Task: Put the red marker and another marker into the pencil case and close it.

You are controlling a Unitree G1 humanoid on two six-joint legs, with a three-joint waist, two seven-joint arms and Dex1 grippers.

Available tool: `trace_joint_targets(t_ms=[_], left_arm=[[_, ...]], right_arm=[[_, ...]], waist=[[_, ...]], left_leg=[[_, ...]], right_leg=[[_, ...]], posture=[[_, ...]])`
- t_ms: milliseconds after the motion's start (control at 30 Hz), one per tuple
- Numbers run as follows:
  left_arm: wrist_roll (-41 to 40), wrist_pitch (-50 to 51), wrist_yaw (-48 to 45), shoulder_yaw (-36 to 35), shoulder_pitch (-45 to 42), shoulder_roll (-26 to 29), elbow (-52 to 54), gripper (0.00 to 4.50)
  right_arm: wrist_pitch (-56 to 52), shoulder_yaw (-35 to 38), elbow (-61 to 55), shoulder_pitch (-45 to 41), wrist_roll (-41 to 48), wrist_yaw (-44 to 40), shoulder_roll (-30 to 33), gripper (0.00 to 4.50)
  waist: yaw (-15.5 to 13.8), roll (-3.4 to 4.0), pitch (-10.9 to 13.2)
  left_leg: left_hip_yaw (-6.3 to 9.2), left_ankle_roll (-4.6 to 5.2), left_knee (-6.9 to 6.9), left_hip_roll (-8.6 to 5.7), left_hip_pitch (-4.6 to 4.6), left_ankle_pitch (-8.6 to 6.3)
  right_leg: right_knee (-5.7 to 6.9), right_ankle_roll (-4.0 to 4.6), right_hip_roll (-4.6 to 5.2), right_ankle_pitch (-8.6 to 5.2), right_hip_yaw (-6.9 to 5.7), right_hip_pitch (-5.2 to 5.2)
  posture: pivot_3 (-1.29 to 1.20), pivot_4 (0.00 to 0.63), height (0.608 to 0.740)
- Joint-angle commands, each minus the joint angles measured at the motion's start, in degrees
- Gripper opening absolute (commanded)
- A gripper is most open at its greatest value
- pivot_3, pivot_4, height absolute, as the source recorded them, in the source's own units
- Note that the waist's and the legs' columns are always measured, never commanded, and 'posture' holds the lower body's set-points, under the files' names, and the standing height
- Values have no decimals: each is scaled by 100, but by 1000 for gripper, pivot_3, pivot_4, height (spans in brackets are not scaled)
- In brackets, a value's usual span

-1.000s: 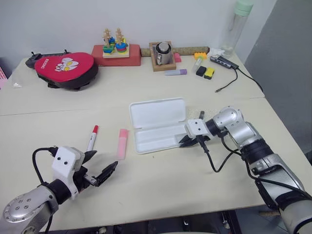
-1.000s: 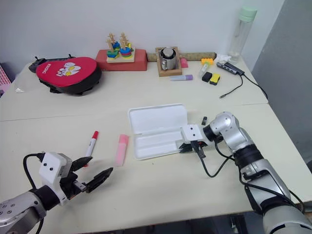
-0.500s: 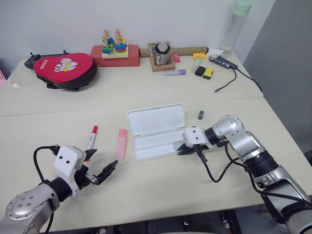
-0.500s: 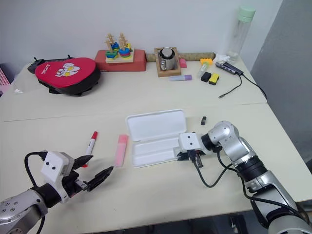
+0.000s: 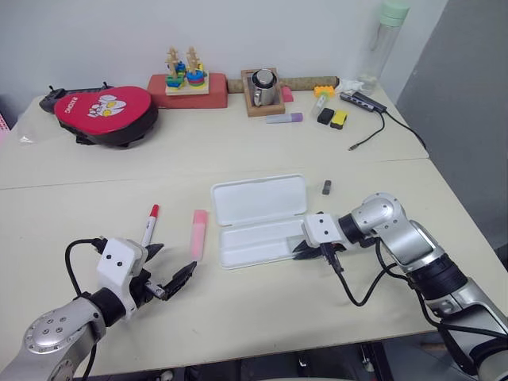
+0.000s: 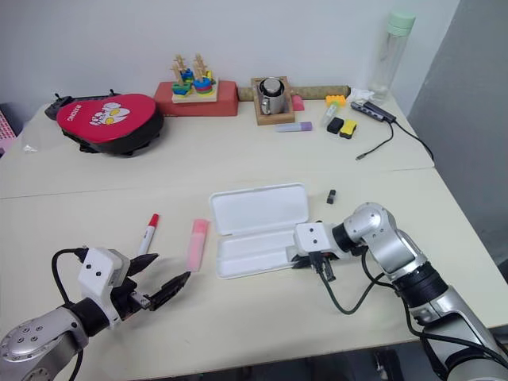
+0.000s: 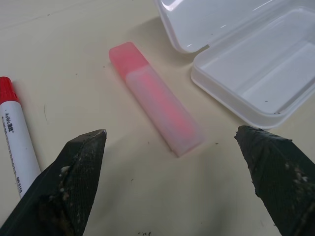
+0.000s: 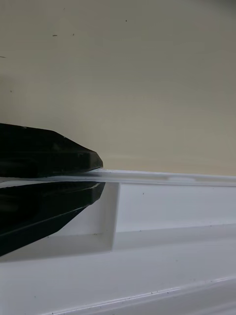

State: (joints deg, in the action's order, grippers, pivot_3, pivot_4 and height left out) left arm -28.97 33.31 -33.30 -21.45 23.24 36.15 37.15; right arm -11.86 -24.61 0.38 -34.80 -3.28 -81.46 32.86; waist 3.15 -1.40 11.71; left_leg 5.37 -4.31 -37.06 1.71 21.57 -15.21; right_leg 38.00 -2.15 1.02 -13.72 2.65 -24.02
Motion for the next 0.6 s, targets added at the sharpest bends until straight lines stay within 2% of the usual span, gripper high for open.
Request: trace_joint_targets(t_ms=[33,67,100,367,600], left_arm=[[27,-97,-54,-10,-27,14,9,4500],[28,-96,-59,-13,-28,20,6,4500],[28,-95,-60,-11,-29,22,6,4500],[28,-101,-87,-76,-8,49,-9,4500],[44,-107,-132,-107,-6,45,-35,4500]], right_arm=[[-64,-30,-251,40,98,141,-46,54],[-63,-46,-241,39,76,192,-65,54],[-59,-56,-232,36,63,221,-70,449],[-290,3,-371,-87,264,202,-4,2214],[-502,139,-708,-139,550,14,298,2214]], waist=[[0,-1,-1],[0,-1,-1],[0,-1,0],[-2,-1,-1],[-4,-1,-1]], left_leg=[[0,0,0,0,0,0],[0,0,0,0,0,0],[0,0,0,0,0,0],[0,0,0,0,0,0],[1,0,0,0,1,0]], right_leg=[[0,0,0,0,0,0],[0,0,0,0,0,0],[0,0,0,0,0,0],[-1,0,0,0,0,0],[-1,0,0,0,0,1]], posture=[[0,150,740],[0,150,740],[0,150,740],[0,150,740],[0,150,740]])
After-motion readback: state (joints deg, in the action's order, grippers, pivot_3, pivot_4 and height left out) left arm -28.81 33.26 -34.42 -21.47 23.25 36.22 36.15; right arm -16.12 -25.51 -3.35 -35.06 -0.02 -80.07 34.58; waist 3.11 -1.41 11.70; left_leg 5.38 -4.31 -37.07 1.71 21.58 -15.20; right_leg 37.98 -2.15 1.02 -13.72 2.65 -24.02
